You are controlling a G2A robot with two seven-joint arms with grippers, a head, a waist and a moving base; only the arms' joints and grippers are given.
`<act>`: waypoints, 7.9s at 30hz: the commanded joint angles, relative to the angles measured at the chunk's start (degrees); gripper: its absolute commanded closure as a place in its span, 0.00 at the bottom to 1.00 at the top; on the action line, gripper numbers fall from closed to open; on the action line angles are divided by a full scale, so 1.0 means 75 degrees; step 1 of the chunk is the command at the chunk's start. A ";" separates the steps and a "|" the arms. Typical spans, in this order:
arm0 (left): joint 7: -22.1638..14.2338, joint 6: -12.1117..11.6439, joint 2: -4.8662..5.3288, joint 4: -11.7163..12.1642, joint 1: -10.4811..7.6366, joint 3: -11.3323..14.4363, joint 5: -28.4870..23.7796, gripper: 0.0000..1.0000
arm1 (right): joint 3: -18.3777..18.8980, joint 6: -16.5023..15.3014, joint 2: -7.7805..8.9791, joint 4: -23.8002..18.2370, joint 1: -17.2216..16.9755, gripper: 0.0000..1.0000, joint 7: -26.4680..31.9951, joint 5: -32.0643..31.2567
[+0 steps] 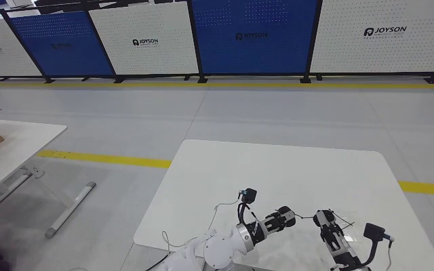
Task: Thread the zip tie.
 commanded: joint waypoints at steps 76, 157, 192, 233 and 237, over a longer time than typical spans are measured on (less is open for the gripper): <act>0.0150 0.0322 -0.0214 -0.0008 0.0021 0.0173 0.0615 0.91 | -0.0023 0.0002 -0.0050 -0.0118 -0.0043 1.00 -0.0224 -0.0163; 0.0075 0.0341 -0.0359 -0.0070 0.0160 -0.0016 0.0607 1.00 | -0.0177 -0.0139 0.0181 -0.0235 -0.0105 1.00 -0.0369 -0.0068; 0.0165 0.0422 -0.0428 0.0073 0.0168 -0.0129 0.0446 1.00 | -0.0227 -0.0139 0.0366 -0.0240 -0.0165 1.00 -0.0696 0.0125; 0.0060 0.0448 -0.0445 -0.0046 0.0261 -0.0070 0.0916 1.00 | -0.0274 -0.0139 0.0464 -0.0323 -0.0143 0.89 -0.0672 -0.0247; 0.0066 0.0454 -0.0449 -0.0038 0.0267 -0.0060 0.0946 1.00 | -0.0276 -0.0139 0.0471 -0.0325 -0.0150 0.83 -0.0651 -0.0275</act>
